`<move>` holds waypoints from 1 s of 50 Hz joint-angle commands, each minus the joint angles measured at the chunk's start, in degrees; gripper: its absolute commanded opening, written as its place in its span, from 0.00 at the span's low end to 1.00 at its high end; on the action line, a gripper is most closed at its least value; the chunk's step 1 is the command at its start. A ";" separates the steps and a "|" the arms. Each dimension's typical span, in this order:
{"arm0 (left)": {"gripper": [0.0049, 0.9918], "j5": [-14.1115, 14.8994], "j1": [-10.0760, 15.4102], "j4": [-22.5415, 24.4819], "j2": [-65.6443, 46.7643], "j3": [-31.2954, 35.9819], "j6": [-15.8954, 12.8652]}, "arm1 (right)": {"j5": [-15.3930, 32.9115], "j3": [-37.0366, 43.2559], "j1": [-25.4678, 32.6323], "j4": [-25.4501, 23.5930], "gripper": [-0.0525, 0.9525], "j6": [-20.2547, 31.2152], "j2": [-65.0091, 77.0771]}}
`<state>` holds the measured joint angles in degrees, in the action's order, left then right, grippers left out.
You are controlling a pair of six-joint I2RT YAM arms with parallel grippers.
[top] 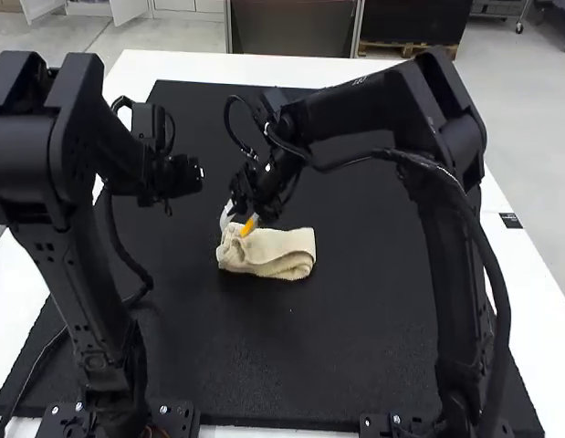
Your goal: Fold the towel.
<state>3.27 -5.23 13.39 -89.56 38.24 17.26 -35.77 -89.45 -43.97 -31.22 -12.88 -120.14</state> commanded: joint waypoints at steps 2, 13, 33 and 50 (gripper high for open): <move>0.98 0.86 0.14 0.41 1.23 1.75 0.76 | -0.79 -1.61 -0.42 -0.07 0.97 -0.04 0.25; 0.98 1.65 0.14 0.32 1.76 1.75 1.29 | 3.78 -3.71 1.34 0.20 0.97 0.58 0.08; 0.98 2.09 0.58 0.50 3.07 1.93 1.20 | 8.08 -6.61 12.76 0.55 0.97 0.67 1.75; 0.98 3.41 7.70 9.29 4.74 5.27 -1.17 | 18.72 -3.80 25.42 2.83 0.97 2.87 7.64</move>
<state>5.74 0.69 21.50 -86.89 39.94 17.12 -21.52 -94.19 -23.99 -29.02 -11.42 -118.85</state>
